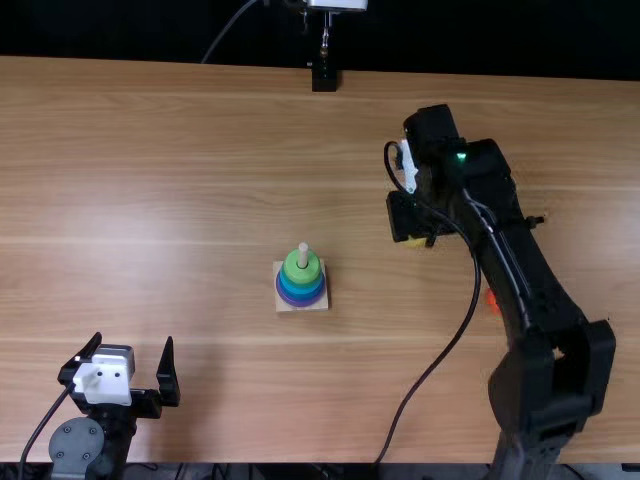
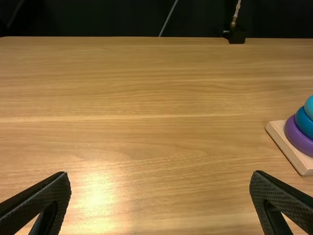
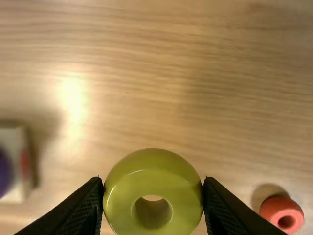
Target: Build the Hanoi tower: stack the rings onto the peg from bottom to top in this color order: purple, dark blue, light blue, dark green, light green, yellow, orange.
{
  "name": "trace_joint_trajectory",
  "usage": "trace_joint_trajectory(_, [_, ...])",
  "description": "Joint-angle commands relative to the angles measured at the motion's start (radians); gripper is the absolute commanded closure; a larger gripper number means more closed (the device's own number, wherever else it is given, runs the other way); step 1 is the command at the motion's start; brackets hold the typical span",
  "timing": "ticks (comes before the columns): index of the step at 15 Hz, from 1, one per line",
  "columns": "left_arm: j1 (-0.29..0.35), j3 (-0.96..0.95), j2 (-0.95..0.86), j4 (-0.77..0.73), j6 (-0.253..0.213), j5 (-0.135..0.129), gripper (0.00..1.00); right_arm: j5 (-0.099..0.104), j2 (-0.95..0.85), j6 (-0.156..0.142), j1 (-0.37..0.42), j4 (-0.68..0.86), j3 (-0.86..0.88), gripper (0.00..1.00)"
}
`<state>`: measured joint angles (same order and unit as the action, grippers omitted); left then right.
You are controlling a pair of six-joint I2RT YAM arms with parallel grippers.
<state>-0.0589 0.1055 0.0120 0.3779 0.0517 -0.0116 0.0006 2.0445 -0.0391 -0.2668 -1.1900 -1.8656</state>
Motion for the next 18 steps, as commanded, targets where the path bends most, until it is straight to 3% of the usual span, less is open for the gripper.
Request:
trace_joint_trajectory(1, [0.001,-0.105,-0.012,0.079,-0.015,-0.012,0.0,0.001,-0.064,0.004,-0.035,-0.011,-0.05,1.0])
trace_joint_trajectory(6, [0.001,-0.105,-0.012,0.079,-0.015,-0.014,0.0,-0.008,-0.119,0.002,-0.114,-0.052,-0.11,1.0])
trace_joint_trajectory(18, [0.001,-0.105,-0.012,0.081,-0.015,-0.014,0.0,-0.008,-0.129,-0.009,-0.284,-0.164,-0.26,1.0])
